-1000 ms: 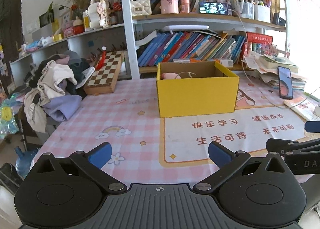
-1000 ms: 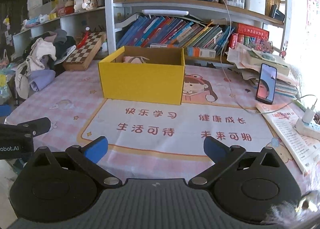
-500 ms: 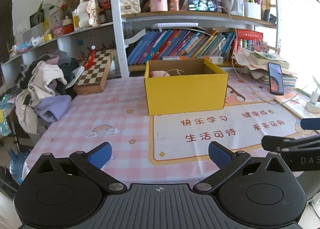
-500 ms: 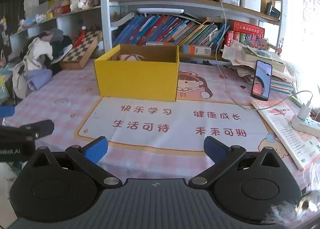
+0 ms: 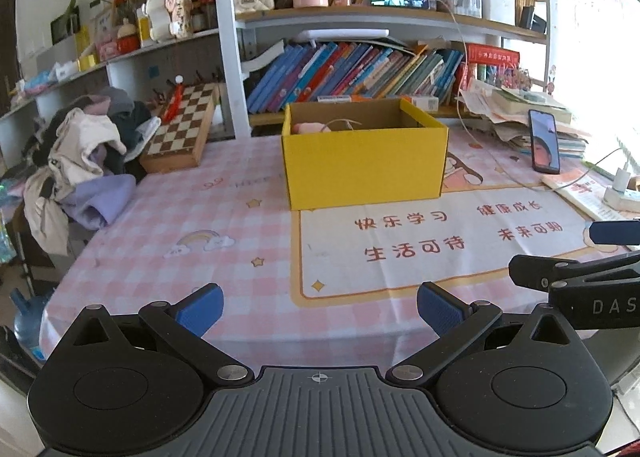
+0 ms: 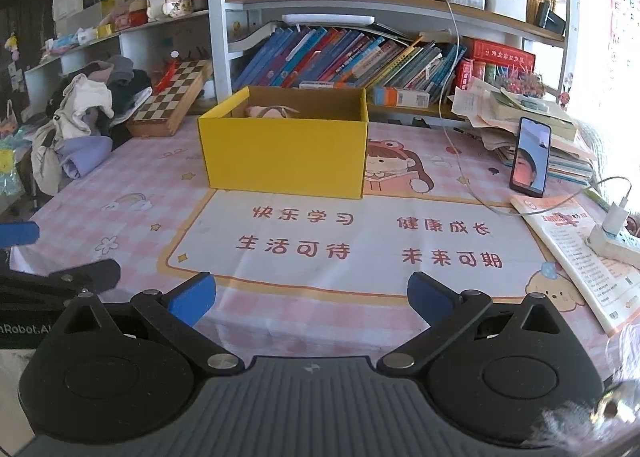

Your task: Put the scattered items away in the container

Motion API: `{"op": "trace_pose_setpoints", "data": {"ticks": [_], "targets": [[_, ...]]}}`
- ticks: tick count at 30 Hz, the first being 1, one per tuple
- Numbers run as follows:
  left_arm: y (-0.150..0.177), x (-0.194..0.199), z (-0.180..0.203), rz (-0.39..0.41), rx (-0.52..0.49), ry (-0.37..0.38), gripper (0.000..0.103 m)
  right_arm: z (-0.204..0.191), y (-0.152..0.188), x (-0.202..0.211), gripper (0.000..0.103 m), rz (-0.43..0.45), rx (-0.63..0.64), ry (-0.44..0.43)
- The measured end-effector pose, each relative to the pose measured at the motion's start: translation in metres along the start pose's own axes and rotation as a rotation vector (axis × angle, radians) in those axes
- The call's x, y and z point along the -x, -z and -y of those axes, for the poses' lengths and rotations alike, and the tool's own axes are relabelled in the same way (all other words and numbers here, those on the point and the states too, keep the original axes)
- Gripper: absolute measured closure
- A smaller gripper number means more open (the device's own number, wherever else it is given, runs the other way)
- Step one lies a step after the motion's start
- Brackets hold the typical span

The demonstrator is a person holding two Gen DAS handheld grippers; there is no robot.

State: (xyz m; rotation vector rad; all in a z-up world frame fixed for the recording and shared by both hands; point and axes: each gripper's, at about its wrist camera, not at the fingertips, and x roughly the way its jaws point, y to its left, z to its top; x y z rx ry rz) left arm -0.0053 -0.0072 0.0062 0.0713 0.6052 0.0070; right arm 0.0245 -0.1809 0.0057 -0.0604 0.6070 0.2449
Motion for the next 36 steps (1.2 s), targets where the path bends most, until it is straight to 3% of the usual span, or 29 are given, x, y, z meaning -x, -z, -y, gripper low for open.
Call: {"op": "trace_pose_setpoints", "data": {"ticks": [36], "targets": [[0.0010,0.0061,-0.0059,0.013,0.010,0.006,0.000,-0.0095,0.0020,-0.0010,0.000,-0.018,0.030,0.009]]}}
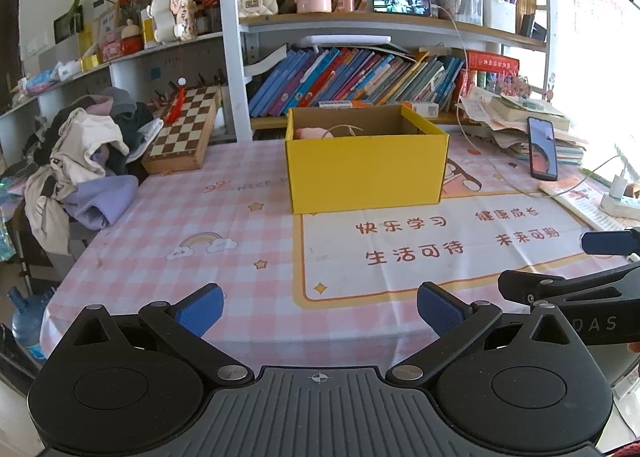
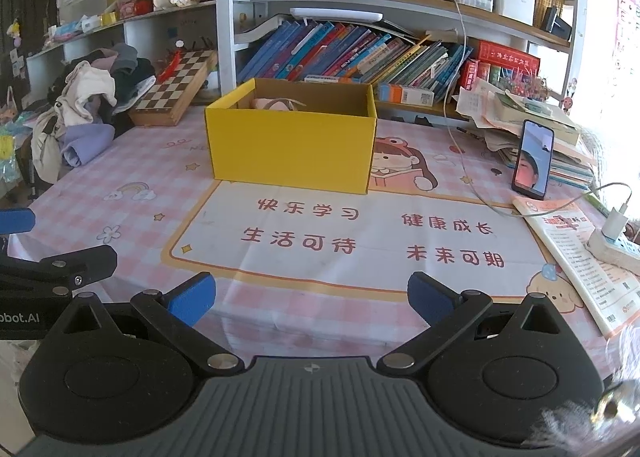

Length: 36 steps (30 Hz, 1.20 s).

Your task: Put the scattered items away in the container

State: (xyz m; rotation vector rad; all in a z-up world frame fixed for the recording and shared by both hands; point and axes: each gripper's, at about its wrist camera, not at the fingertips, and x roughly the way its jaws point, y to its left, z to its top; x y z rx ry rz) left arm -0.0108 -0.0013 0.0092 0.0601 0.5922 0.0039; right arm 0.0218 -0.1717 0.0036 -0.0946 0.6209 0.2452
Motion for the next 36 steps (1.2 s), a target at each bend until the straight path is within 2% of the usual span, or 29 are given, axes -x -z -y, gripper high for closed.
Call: {"op": "trace_pose_setpoints", "data": {"ticks": [36], "targets": [[-0.002,-0.013,-0.004,-0.028,0.013,0.005,0.000,-0.005,-0.004,-0.012,0.000,-0.028,0.010,0.011]]}}
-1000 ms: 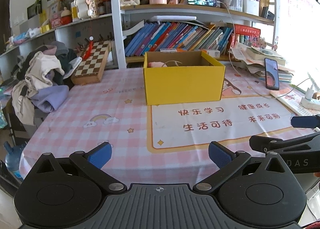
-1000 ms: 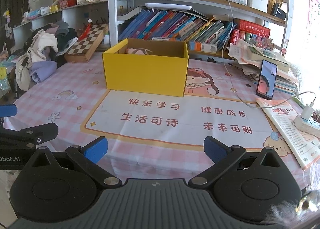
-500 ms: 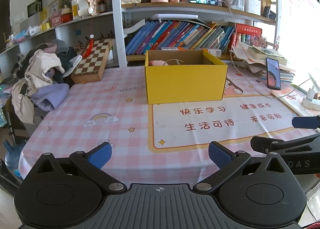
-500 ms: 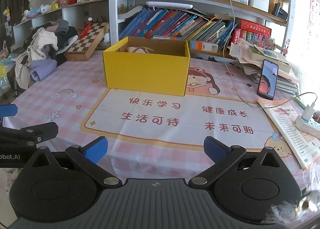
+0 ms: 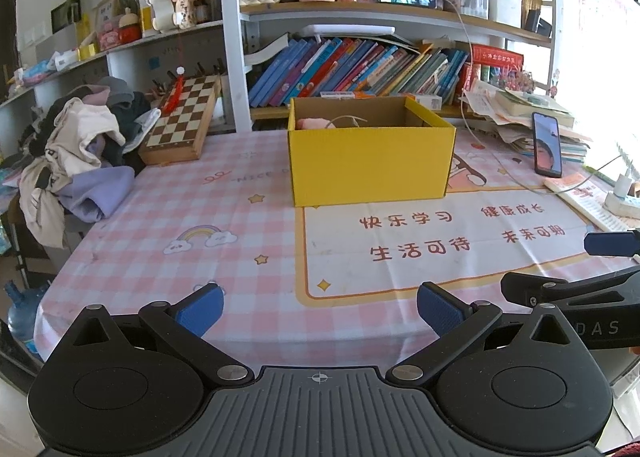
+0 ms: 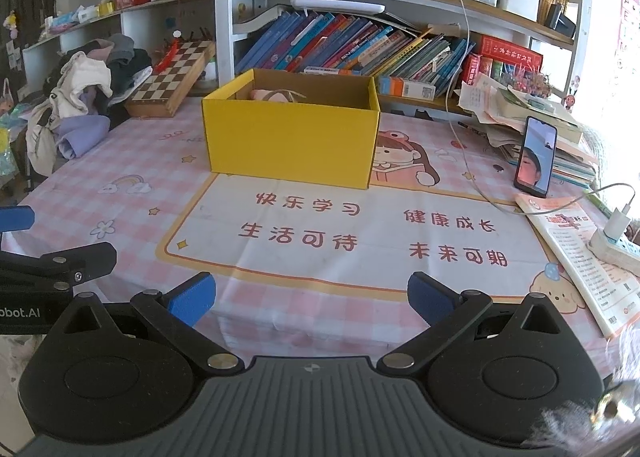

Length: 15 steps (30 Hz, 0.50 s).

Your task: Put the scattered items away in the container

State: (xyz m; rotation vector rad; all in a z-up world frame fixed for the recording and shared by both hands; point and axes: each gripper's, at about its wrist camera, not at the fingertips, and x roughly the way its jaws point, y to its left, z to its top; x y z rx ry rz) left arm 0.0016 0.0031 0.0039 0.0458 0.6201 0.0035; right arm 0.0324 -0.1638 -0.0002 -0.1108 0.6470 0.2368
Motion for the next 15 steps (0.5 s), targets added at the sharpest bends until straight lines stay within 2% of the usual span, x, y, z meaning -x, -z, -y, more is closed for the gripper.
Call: {"op": "trace_pose_setpoints", "data": {"ticks": [15], "targets": [[-0.0018,-0.0068,-0.0031,-0.008,0.015,0.000,0.000,-0.0002,-0.0044,-0.0071,0.000,-0.013,0.010,0.000]]}}
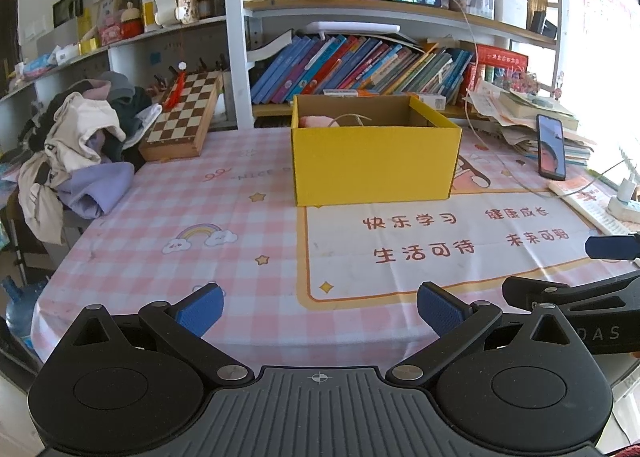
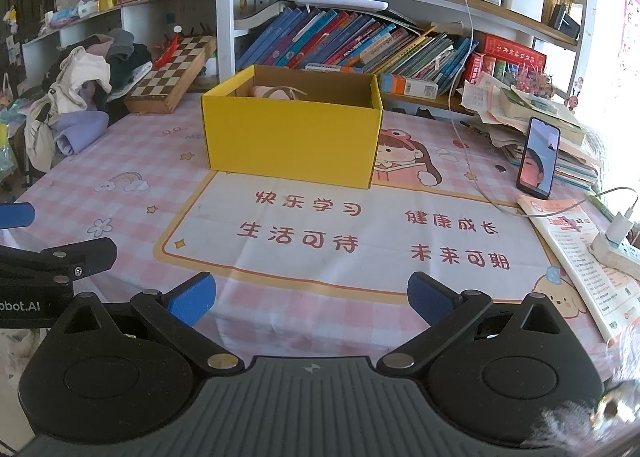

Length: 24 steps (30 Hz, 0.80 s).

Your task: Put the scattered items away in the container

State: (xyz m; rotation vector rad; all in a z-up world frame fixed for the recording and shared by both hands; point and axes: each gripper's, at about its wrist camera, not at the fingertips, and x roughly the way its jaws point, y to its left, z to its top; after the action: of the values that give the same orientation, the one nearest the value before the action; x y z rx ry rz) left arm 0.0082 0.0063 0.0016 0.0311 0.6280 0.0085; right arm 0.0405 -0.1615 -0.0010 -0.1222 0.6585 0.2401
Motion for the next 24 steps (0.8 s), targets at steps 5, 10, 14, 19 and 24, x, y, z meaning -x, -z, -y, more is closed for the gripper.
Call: {"op": "trace_pose_setpoints", "data": {"ticks": [5,10,14,19,24], "targets": [[0.000,-0.003,-0.002,-0.008,0.002,-0.002,0.000,-0.001,-0.001,-0.002,0.000,-0.004,0.002,0.000],[-0.001,-0.005,-0.003,-0.010,0.004,-0.001,0.000,0.000,-0.001,-0.004,0.000,-0.006,0.002,0.000],[-0.002,-0.006,-0.003,-0.010,0.005,0.001,0.000,-0.001,-0.002,-0.006,0.000,-0.006,0.002,0.000],[-0.003,-0.009,-0.005,-0.014,0.007,0.004,0.000,-0.001,-0.004,-0.008,0.000,-0.010,0.003,0.002],[-0.003,-0.012,-0.007,-0.015,0.008,0.007,0.000,-0.002,-0.006,-0.012,0.000,-0.013,0.004,0.002]]}}
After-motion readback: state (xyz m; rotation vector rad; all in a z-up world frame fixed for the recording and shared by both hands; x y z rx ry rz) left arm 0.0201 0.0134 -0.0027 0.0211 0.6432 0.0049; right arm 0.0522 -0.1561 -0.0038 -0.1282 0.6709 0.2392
